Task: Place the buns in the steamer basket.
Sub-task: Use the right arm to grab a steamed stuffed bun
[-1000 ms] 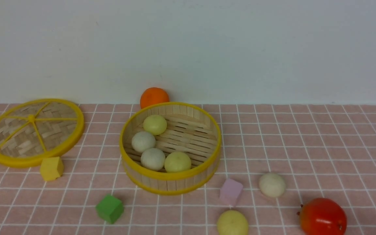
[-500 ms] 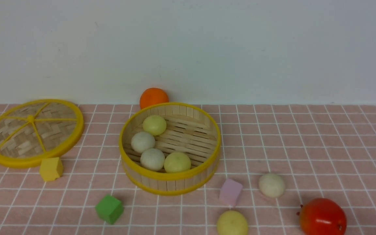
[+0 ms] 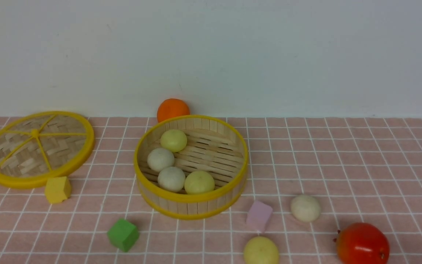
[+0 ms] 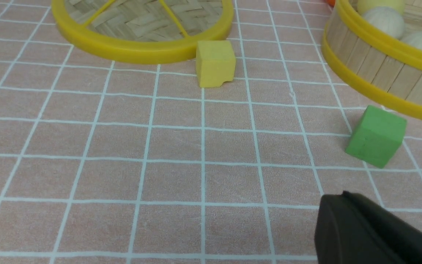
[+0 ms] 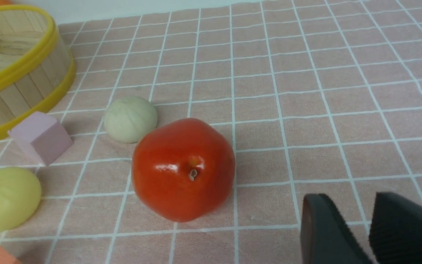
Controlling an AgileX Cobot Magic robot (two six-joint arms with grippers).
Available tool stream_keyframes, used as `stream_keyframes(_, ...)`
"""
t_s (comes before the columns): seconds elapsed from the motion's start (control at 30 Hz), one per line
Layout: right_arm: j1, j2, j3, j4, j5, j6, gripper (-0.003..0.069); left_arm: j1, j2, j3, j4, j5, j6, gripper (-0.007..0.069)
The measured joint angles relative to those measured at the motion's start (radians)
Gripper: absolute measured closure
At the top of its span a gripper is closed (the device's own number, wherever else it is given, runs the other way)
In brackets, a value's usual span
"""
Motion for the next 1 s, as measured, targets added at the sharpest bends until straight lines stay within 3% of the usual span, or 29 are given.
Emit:
stream_keyframes(0.1,0.0,0.0,0.006,-0.042,-0.052,0.0,0.0419,0.0,0.0,0.0,0.0,-0.001,0.0,0.0613)
stream_keyframes(0.27,0.0,0.0,0.008,0.033,-0.387,0.118,0.0419,0.0,0.0,0.0,0.0,-0.001,0.001,0.0612)
stream_keyframes(0.43,0.0,0.0,0.008,0.052,-0.578,0.152,0.0419,0.0,0.0,0.0,-0.001,-0.001,0.002,0.0612)
stream_keyframes(0.57,0.0,0.045,-0.14,0.096,-0.406,0.258,0.0419,0.0,0.0,0.0,-0.001,-0.002,0.002,0.0611)
stream_keyframes(0.83,0.0,0.45,-0.698,0.025,0.036,0.271,0.0419,0.0,0.0,0.0,-0.001,-0.002,0.002,0.0608)
stream_keyframes(1.0,0.0,0.708,-0.777,-0.001,0.104,0.231,0.0419,0.0,0.0,0.0,-0.001,-0.002,0.002,0.0608)
